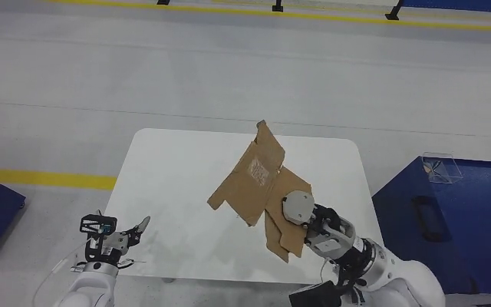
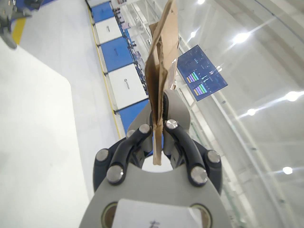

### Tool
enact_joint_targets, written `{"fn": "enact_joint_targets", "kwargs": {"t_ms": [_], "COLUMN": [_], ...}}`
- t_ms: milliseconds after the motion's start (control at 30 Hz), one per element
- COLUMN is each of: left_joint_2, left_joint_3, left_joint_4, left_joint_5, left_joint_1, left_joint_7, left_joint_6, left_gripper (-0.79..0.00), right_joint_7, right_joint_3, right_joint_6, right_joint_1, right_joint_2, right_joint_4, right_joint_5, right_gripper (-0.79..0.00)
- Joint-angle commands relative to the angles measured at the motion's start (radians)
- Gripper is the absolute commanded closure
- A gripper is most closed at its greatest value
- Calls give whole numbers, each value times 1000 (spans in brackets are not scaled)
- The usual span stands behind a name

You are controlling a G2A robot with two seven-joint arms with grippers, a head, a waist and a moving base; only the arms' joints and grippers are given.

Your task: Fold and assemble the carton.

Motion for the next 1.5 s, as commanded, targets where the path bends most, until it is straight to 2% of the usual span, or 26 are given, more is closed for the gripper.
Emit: {"fn": "enact_joint_targets", "kwargs": {"t_ms": [0,133,200,233,300,333,467,533,567,700,1067,1133,1200,1267,1367,1467], "left_joint_2": [0,0,0,0,0,0,0,0,0,0,0,0,1,4,15,26], "left_joint_3": [0,0,0,0,0,0,0,0,0,0,2,5,3,-27,-76,-102], "left_joint_4": [0,0,0,0,0,0,0,0,0,0,1,-10,-56,-101,-112,-49], "left_joint_5": [0,0,0,0,0,0,0,0,0,0,-4,-53,-213,-506,-878,-1288], "left_joint_1": [0,0,0,0,0,0,0,0,0,0,0,-11,-20,-37,-104,-200], "left_joint_7": [0,0,0,0,0,0,0,0,0,0,-4,-107,-262,-493,-820,-1117], "left_joint_6": [0,0,0,0,0,0,0,0,0,0,-4,-50,-147,-233,-278,-236], "left_gripper": [-785,-785,-785,-785,-785,-785,-785,-785,-785,-785,-785,-785,-785,-785,-785,-785], "right_joint_7": [19,208,356,460,684,813,1287,1474,1528,1650,1658,1635,1636,1646,1665,1691], "right_joint_3": [71,184,178,156,74,30,-112,-153,-173,-245,-249,-248,-246,-246,-269,-303], "right_joint_6": [-186,-457,-552,-568,-548,-506,-270,-205,-182,-149,-155,-136,-118,-115,-89,-80], "right_joint_1": [20,17,27,42,89,119,246,292,303,334,341,337,336,338,344,360], "right_joint_2": [2,10,21,30,52,64,98,105,106,101,101,101,102,103,100,96], "right_joint_4": [0,31,118,164,243,277,440,530,576,680,692,689,689,700,733,771], "right_joint_5": [337,917,1220,1370,1698,1858,2466,2630,2692,2800,2795,2793,2788,2783,2811,2812], "right_gripper": [0,0,0,0,0,0,0,0,0,0,0,0,0,0,0,0]}}
